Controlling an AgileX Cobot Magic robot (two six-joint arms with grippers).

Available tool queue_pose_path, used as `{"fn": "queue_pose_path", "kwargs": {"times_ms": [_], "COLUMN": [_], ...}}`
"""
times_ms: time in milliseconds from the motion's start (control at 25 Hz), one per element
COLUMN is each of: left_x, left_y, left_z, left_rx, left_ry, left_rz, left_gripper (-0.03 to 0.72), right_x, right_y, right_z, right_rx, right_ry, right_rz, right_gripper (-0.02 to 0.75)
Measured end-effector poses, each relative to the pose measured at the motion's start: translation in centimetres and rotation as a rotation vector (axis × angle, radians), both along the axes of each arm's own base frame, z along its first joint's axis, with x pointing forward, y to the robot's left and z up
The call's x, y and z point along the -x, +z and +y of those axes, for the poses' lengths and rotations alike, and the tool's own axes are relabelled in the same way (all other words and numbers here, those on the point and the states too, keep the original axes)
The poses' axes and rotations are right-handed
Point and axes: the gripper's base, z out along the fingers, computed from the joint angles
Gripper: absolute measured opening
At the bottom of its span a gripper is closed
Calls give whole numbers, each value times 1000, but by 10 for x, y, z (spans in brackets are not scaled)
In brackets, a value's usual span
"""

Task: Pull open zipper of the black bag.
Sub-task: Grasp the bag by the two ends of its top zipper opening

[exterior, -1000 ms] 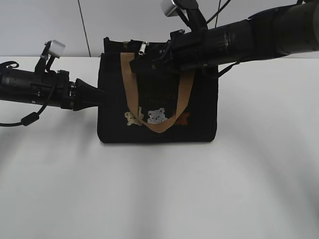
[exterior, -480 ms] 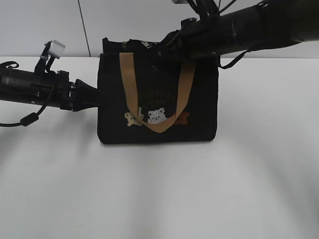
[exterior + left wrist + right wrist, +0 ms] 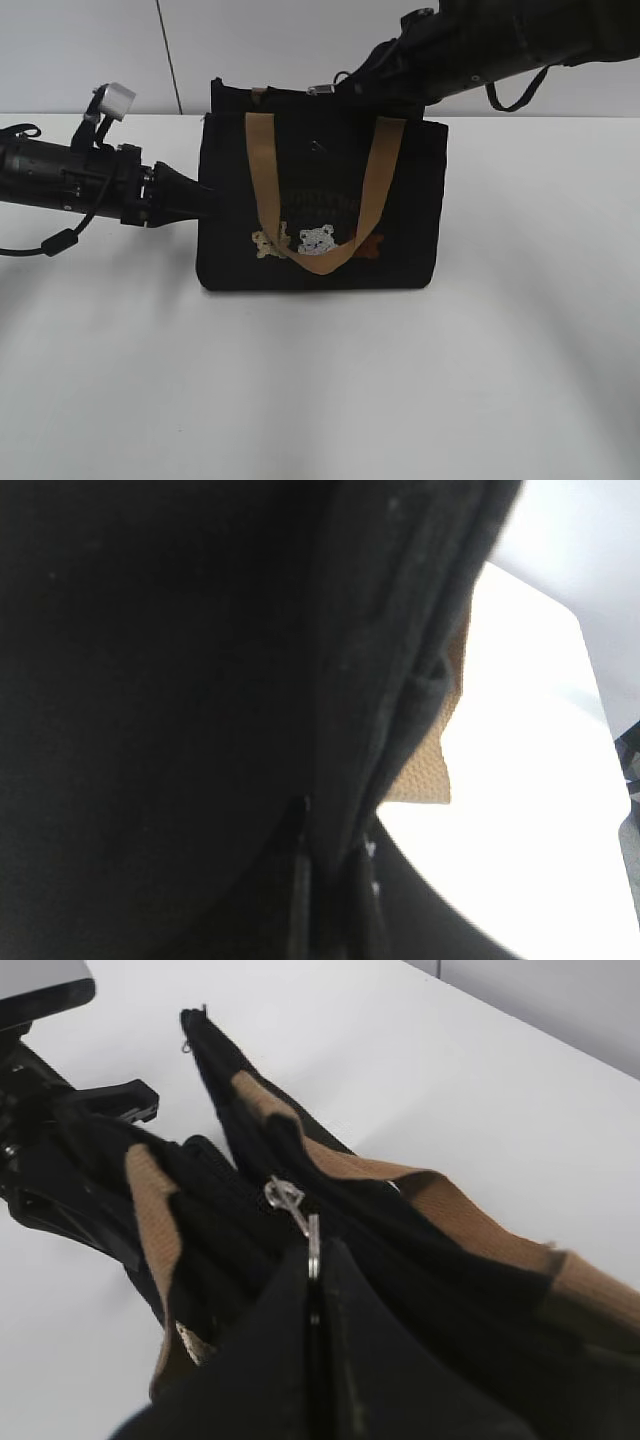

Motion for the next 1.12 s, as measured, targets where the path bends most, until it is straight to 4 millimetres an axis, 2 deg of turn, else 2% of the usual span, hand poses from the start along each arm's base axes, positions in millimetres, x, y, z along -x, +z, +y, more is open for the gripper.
{"fn": "queue_pose_path", "kwargs": {"times_ms": [320, 520, 840, 1040, 1120], "left_x": [0, 0, 0, 0, 0], "left_y": [-1, -1, -2, -2, -3], "left_z": [0, 0, 0, 0, 1], "left_rx": [-14, -18, -24, -27, -28], "left_ry": [-6, -3, -5, 7, 23], "left_rz": [-3, -4, -4, 32, 59], "left_gripper": [28, 28, 28, 28, 34], "right_x": [-12, -15, -14, -11, -10], "right_y": [0, 6, 3, 3, 4], "right_z": [-46, -68, -86, -85, -84], "right_rx": [-25, -33, 2, 0, -1], "right_ry": [-85, -124, -143, -118, -113], "right_rz": [59, 54, 100, 122, 120], "right_gripper": [-15, -15, -15, -14, 14]}}
